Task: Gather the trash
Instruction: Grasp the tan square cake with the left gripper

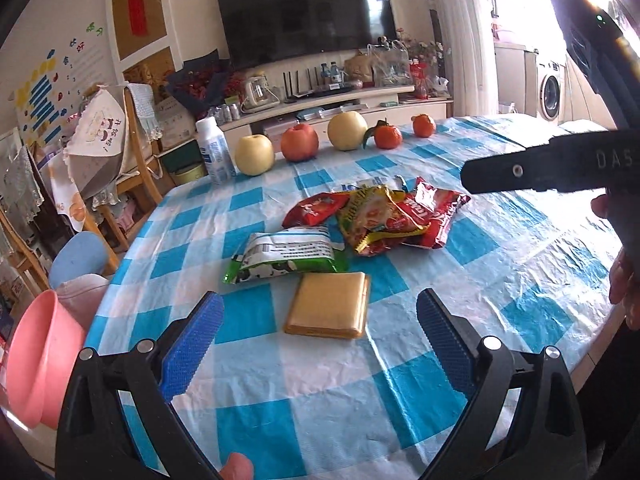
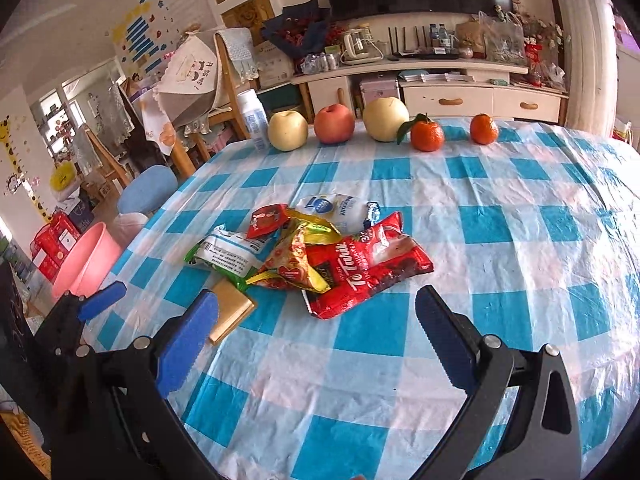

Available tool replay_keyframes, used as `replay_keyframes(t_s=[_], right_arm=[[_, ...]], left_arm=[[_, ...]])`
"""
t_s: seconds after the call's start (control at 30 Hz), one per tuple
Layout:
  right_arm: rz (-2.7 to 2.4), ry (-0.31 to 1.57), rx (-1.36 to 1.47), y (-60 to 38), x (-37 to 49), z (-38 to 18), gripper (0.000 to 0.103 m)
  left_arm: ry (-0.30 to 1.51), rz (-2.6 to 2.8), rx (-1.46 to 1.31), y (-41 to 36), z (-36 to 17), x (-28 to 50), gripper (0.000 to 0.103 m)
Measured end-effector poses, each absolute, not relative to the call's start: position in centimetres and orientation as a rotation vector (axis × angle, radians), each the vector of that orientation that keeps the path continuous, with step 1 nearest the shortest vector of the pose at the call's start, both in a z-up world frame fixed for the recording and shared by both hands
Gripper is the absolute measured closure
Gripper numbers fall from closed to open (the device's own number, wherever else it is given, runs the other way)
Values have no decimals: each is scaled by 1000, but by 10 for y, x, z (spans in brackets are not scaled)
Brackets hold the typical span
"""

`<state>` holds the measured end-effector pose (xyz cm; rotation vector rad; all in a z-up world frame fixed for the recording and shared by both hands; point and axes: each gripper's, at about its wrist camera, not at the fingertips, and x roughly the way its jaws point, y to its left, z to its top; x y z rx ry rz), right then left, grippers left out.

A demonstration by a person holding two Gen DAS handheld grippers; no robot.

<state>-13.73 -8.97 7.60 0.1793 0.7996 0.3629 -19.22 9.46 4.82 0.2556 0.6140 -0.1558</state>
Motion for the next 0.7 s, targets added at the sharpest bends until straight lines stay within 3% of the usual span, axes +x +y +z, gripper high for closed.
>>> replay_keyframes(t_s=[0.37, 0.7], right_arm=[[307, 824, 455, -155, -112, 56, 4], [391, 880, 589, -152, -90, 40, 5]], left_arm=[[723, -215, 227, 86, 39, -175, 7], [789, -205, 180, 100, 39, -146, 7]])
